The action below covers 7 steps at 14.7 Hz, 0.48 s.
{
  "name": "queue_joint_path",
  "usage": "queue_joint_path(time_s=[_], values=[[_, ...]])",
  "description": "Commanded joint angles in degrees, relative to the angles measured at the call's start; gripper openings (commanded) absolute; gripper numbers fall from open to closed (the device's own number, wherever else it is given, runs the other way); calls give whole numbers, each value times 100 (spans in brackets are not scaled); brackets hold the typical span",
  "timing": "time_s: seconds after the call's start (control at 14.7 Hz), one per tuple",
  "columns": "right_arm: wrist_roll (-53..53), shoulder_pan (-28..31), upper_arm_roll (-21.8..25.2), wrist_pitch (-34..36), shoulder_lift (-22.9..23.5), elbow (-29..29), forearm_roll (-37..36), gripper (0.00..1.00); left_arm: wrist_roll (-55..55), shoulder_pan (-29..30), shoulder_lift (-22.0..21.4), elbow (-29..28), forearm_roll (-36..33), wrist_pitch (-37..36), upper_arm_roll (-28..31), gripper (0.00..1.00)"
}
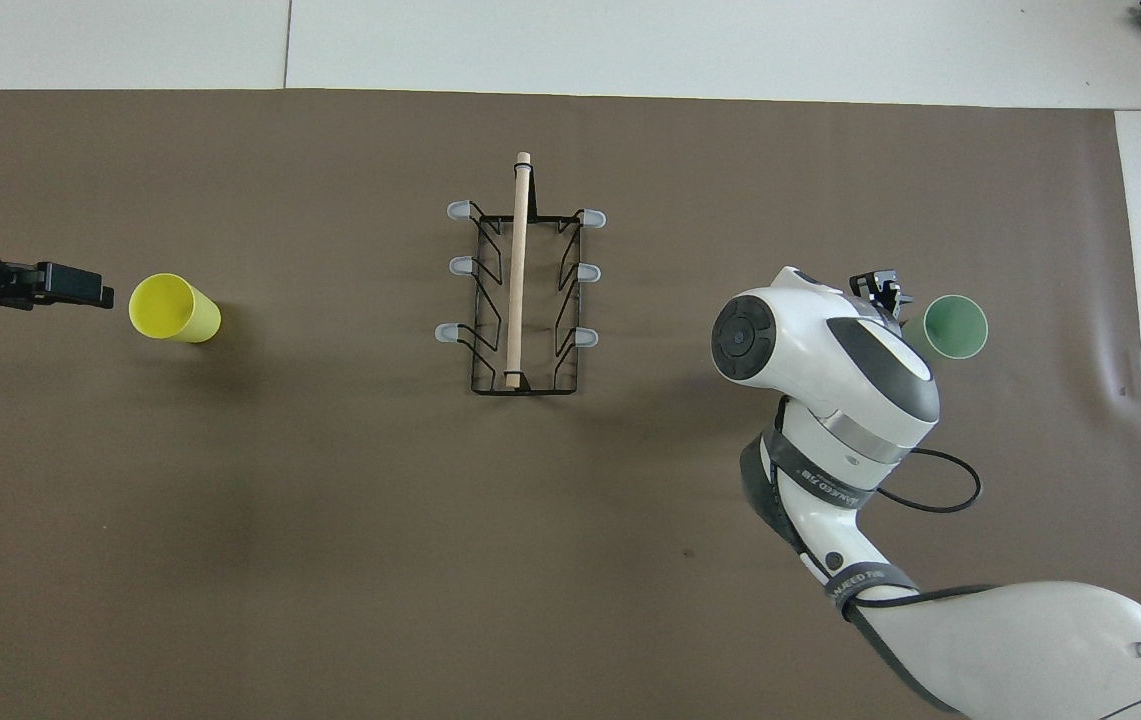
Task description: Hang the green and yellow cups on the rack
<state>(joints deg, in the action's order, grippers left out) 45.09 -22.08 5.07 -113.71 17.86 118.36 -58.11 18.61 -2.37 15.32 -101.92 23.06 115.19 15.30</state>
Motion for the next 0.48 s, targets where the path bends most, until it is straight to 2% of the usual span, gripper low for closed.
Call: queue_joint_path(time_s=[0.0, 0.14, 0.41], values=[[-431, 73, -15, -309, -72, 539, -682, 100, 64, 35, 601, 444, 1187, -275, 402, 100], [-431, 90, -15, -344, -72, 548, -789, 100, 20, 17, 735, 428, 1552, -374, 737, 100], [-176, 371, -15, -801, 16, 556, -1378, 100, -787, 8, 709, 121, 1692, -304, 773, 100]])
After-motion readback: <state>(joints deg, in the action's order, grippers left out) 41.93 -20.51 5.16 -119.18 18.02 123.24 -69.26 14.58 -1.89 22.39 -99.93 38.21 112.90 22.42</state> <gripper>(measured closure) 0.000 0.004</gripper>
